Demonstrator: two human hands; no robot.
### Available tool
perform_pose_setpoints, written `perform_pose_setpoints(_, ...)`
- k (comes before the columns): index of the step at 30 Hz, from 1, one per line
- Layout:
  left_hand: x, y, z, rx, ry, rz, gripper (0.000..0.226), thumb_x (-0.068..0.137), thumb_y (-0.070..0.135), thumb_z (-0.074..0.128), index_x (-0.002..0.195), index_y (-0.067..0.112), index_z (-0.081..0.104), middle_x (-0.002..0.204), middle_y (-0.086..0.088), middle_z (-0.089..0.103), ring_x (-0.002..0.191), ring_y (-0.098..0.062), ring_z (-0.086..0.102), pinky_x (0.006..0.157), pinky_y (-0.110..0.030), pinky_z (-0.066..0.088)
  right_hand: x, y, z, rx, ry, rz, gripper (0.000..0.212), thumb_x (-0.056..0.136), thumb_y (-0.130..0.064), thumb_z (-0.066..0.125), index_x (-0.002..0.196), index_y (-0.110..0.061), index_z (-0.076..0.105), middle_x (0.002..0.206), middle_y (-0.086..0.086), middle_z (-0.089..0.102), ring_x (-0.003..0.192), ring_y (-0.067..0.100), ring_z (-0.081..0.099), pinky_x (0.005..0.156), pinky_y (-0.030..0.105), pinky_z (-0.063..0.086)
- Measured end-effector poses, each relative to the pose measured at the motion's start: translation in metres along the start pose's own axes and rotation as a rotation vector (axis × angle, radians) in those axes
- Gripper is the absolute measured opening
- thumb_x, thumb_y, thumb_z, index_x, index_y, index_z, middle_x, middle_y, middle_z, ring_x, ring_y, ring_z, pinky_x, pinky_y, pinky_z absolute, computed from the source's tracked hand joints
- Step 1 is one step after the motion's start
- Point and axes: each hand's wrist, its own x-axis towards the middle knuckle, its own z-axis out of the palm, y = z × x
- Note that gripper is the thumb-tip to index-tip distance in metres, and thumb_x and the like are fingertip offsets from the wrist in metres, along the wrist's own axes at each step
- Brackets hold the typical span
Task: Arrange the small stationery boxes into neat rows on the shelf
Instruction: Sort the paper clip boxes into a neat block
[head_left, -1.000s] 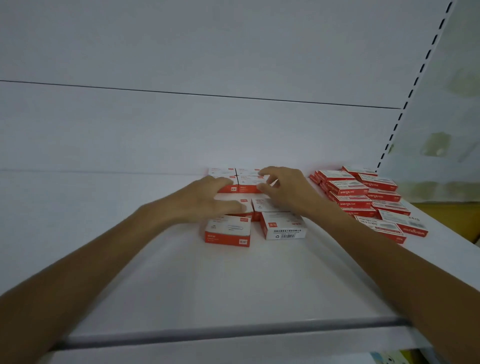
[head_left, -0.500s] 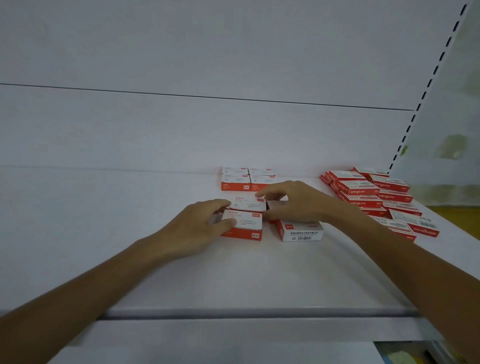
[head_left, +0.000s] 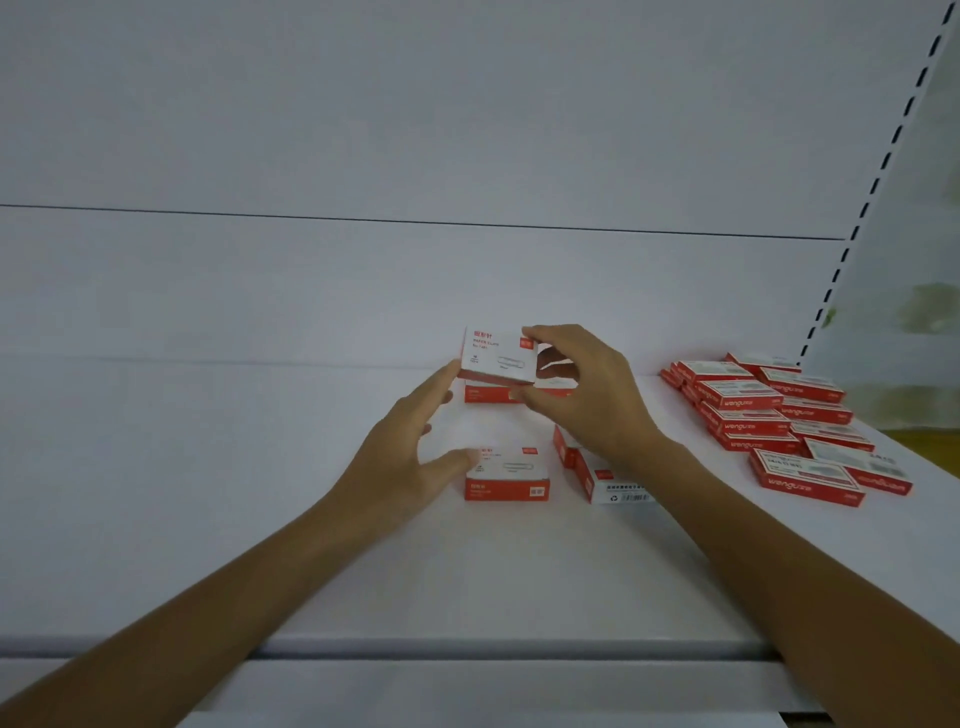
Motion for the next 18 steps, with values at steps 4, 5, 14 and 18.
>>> perform_pose_setpoints(4,-0.002,0.002,0.000,0.092,0.012,0.109,0.075,0.082,0.018,0.064,0.121,0.056,0.013,0.122,0.025,0.032,0.116,0.000,0.034,0.095,-0.019,0.031,-0.001,-0.002,0.001,-0.062,0.098,-0.037,0.057,0.074,-0.020,0.075,0.125,-0.009,0.052,0.118,0.007,0.057,0.090,0.004,0.053,0.078,0.001,0.042)
perform_pose_setpoints(5,-0.002,0.003,0.000,0.100,0.014,0.113,0.075,0.081,0.018,0.065,0.120,0.056,0.013,0.122,0.025,0.032,0.116,-0.001,0.034,0.096,-0.020,0.032,-0.001,-0.002,0.001,-0.052,0.111,-0.025,0.058,0.074,-0.021,0.075,0.126,-0.011,0.050,0.118,0.004,0.057,0.090,0.003,0.053,0.078,0.000,0.041)
perform_pose_setpoints(14,0.000,-0.002,0.002,0.147,-0.054,0.093,0.082,0.080,0.022,0.066,0.142,0.035,0.014,0.143,0.015,0.032,0.125,-0.004,0.036,0.101,-0.026,0.038,-0.003,-0.002,0.005,-0.090,0.106,-0.028,0.053,0.074,-0.018,0.075,0.122,-0.006,0.055,0.117,0.011,0.057,0.088,0.006,0.053,0.075,-0.004,0.040)
perform_pose_setpoints(18,0.004,-0.010,0.004,0.153,-0.110,0.023,0.081,0.081,0.026,0.065,0.144,0.029,0.014,0.142,0.013,0.034,0.124,-0.004,0.036,0.101,-0.025,0.036,-0.005,0.000,0.008,-0.081,-0.010,0.116,0.051,0.073,-0.020,0.076,0.120,-0.009,0.059,0.112,0.005,0.062,0.081,0.004,0.056,0.074,0.002,0.044)
